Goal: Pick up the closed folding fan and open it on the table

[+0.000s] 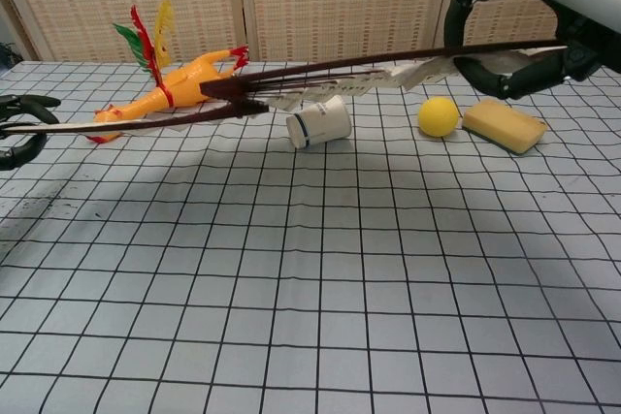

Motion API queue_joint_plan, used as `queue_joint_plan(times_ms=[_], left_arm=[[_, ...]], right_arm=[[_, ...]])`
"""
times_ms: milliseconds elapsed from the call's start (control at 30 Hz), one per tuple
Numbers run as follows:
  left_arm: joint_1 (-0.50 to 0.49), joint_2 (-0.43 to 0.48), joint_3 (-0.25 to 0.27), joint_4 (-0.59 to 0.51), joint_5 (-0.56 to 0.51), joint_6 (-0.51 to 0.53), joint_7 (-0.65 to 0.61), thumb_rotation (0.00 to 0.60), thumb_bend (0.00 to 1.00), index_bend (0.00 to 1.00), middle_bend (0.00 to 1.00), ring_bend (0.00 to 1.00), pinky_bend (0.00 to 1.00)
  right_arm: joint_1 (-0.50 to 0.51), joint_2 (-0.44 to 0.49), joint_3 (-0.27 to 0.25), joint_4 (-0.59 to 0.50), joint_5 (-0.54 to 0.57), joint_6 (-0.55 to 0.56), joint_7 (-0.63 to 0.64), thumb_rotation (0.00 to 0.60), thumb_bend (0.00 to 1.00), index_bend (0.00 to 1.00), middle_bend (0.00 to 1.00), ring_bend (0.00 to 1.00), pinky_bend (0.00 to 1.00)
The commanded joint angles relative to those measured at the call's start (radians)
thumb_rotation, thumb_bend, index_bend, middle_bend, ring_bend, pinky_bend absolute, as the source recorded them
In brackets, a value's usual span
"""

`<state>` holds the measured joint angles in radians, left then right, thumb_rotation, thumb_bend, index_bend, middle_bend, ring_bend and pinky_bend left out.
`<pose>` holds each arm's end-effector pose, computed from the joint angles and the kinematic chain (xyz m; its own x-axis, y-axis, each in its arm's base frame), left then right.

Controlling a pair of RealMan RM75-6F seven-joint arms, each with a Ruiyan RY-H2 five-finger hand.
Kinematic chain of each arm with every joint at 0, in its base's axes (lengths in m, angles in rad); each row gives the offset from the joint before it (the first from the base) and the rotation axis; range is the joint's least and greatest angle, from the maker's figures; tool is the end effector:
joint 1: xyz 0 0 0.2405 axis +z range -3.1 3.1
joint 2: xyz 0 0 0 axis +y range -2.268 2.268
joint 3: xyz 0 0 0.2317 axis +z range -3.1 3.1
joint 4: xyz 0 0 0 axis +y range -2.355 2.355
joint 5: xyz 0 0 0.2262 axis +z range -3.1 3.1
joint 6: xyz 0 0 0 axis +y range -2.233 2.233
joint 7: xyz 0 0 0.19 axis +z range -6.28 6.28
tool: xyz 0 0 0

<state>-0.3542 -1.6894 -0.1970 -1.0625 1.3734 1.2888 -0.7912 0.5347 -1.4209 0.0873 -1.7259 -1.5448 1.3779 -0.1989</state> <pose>-0.2744 0.3358 0.0077 -0.4434 0.0209 0.8961 0.8951 -0.0424 0.4439 -0.0917 -0.2965 0.0295 0.2175 0.0047 0.9760 -0.8403 -0.5079 0.1897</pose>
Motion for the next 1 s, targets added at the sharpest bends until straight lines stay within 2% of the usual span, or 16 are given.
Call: queue_joint_plan(times_ms=[33,100,167,233,300,367,400,500,667,800,900,1000], left_arm=[[0.004,-0.018,0.018,0.034,0.016,0.008,0.008,0.6,0.46,0.41,0.14,0.0,0.11],[0.005,-0.023,0.023,0.045,0.02,0.009,0.009,0.6,0.46,0.39,0.14,0.0,0.1],[0.014,-0.053,0.058,0.12,0.033,-0.005,0.028,0.6,0.46,0.38,0.14,0.0,0.1],[0.016,-0.076,0.075,0.168,0.045,-0.009,0.019,0.6,0.46,0.36,0.14,0.0,0.1],[0.02,-0.097,0.102,0.212,0.066,-0.014,0.01,0.6,0.46,0.29,0.13,0.0,0.1],[0.024,-0.118,0.134,0.252,0.09,-0.02,0.01,0.6,0.46,0.2,0.12,0.0,0.1],[0.026,-0.124,0.148,0.267,0.101,-0.022,0.012,0.6,0.46,0.13,0.1,0.0,0.1],[0.029,-0.129,0.182,0.298,0.133,-0.024,0.027,0.6,0.45,0.01,0.03,0.0,0.1],[0.033,-0.071,0.201,0.269,0.163,0.006,0.058,0.6,0.45,0.0,0.0,0.0,0.1],[0.049,0.028,0.198,0.157,0.177,0.069,0.051,0.6,0.45,0.0,0.0,0.0,0.1],[0.067,0.124,0.212,0.034,0.2,0.114,0.051,0.6,0.45,0.0,0.0,0.0,0.09],[0.088,0.274,0.265,-0.135,0.272,0.168,0.13,0.6,0.45,0.0,0.0,0.0,0.08]], right_arm=[[-0.014,-0.015,-0.02,0.027,-0.021,0.006,0.01,0.6,0.59,0.75,0.12,0.0,0.03],[-0.017,-0.018,-0.024,0.035,-0.026,0.006,0.012,0.6,0.59,0.71,0.12,0.0,0.03],[-0.041,-0.029,-0.083,0.107,-0.049,-0.008,-0.007,0.6,0.59,0.61,0.12,0.0,0.03],[-0.052,-0.038,-0.108,0.15,-0.067,-0.013,-0.001,0.6,0.58,0.39,0.1,0.0,0.03],[-0.057,-0.033,-0.133,0.182,-0.073,-0.044,-0.019,0.6,0.46,0.09,0.03,0.0,0.01],[-0.051,-0.008,-0.155,0.178,-0.061,-0.103,-0.055,0.6,0.32,0.0,0.0,0.0,0.0],[-0.049,0.008,-0.16,0.164,-0.049,-0.127,-0.073,0.6,0.24,0.0,0.0,0.0,0.0],[-0.045,0.056,-0.167,0.116,-0.021,-0.177,-0.125,0.6,0.11,0.0,0.0,0.0,0.0],[-0.044,0.155,-0.195,0.02,0.039,-0.263,-0.217,0.6,0.04,0.0,0.0,0.0,0.0],[-0.058,0.271,-0.231,-0.09,0.125,-0.318,-0.303,0.6,0.04,0.0,0.0,0.0,0.0],[-0.1,0.324,-0.233,-0.129,0.119,-0.252,-0.272,0.6,0.03,0.0,0.0,0.0,0.0],[-0.202,0.325,-0.217,-0.101,0.012,-0.035,-0.119,0.6,0.03,0.0,0.0,0.0,0.0]])
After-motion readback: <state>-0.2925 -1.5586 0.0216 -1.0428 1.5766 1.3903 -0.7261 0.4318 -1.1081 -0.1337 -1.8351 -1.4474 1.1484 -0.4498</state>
